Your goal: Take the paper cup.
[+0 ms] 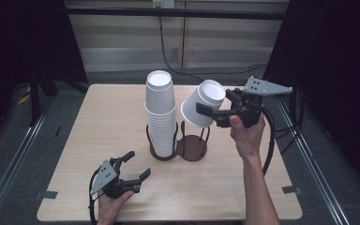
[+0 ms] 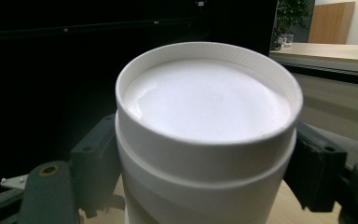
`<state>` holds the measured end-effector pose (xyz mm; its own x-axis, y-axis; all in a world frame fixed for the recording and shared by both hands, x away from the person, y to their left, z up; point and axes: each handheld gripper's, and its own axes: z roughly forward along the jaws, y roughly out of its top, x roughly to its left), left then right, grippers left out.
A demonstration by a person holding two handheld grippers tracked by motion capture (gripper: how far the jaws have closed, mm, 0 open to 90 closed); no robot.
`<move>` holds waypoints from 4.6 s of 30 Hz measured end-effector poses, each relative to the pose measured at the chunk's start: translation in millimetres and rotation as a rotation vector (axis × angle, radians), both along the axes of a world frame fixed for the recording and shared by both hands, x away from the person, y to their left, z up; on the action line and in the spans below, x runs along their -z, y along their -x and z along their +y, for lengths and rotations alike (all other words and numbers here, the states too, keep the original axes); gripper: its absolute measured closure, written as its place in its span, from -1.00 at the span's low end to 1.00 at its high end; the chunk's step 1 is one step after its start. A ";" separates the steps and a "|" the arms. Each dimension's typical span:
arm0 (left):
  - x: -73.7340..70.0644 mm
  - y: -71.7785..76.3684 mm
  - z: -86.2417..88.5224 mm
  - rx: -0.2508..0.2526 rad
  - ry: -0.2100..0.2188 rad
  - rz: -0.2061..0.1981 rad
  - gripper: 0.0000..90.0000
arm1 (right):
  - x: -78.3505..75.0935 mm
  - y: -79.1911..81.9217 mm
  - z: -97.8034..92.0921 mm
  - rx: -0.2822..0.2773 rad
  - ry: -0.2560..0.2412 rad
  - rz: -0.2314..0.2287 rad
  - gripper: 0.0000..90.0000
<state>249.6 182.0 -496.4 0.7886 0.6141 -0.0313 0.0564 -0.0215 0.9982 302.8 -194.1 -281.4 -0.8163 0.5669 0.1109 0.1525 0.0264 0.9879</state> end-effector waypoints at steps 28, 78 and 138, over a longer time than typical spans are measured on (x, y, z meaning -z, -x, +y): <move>-29.0 -1.7 -14.1 0.122 -0.027 -0.001 -0.65 | 53.2 26.1 13.3 -0.042 0.039 0.050 -0.50; -37.0 7.1 -51.7 0.291 -0.089 -0.045 -0.66 | 137.2 44.5 48.1 -0.136 0.033 0.163 -0.50; -18.9 -10.5 -62.6 0.359 -0.146 0.056 -0.61 | 155.0 38.7 66.9 -0.190 -0.006 0.196 -0.70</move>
